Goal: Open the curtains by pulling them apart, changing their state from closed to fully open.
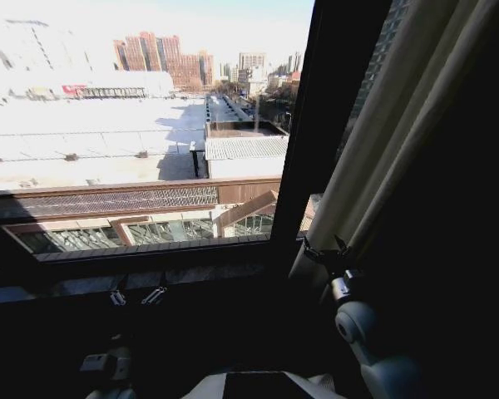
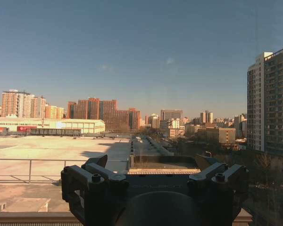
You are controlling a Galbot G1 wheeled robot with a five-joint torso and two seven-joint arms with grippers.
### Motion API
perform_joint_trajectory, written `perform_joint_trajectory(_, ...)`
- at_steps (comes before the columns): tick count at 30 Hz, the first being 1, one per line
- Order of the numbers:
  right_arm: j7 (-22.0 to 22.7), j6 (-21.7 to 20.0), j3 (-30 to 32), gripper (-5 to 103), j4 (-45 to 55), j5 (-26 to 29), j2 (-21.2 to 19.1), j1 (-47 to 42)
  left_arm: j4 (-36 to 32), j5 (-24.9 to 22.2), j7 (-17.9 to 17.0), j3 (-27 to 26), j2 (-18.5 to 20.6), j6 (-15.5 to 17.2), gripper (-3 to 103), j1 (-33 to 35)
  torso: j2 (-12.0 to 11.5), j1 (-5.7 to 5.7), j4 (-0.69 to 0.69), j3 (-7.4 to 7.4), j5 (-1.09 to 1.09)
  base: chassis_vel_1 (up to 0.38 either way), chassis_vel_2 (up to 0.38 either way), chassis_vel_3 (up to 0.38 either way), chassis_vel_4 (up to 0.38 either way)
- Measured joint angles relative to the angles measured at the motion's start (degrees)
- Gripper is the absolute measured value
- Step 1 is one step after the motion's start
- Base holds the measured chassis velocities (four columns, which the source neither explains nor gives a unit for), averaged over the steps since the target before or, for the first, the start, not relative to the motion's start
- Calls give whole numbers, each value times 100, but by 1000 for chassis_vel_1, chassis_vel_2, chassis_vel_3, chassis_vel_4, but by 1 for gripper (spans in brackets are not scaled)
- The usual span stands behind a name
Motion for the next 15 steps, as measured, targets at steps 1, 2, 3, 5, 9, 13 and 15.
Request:
perform_joint_trajectory(1,66,-61,28,100,50,41,-31,-25,0,0,0,-2,0,0,100,-1,0,0,0,0,0,0,0,0,0)
perform_joint_trajectory(2,137,-121,41,100,84,78,-50,-31,-3,0,0,-5,0,0,100,-2,0,0,0,0,0,0,0,0,0)
perform_joint_trajectory(3,137,-121,41,100,84,78,-50,-31,-3,0,0,-5,0,0,100,-2,0,0,0,0,0,0,0,0,0)
perform_joint_trajectory(5,364,-248,62,100,105,126,-65,-1,-23,0,-3,-12,0,2,100,-4,0,-1,0,-1,0,0,0,0,0)
perform_joint_trajectory(9,819,-503,126,100,8,145,-30,128,-51,0,-10,-22,1,16,100,-10,0,-1,1,-1,-1,0,0,0,0)
perform_joint_trajectory(13,1127,-612,192,100,-200,145,56,270,-55,1,-13,-31,1,23,100,-26,0,0,0,0,0,0,0,0,0)
perform_joint_trajectory(15,1153,-625,207,100,-327,143,92,362,-55,3,-13,-26,1,26,100,-35,0,0,0,0,0,0,0,0,0)
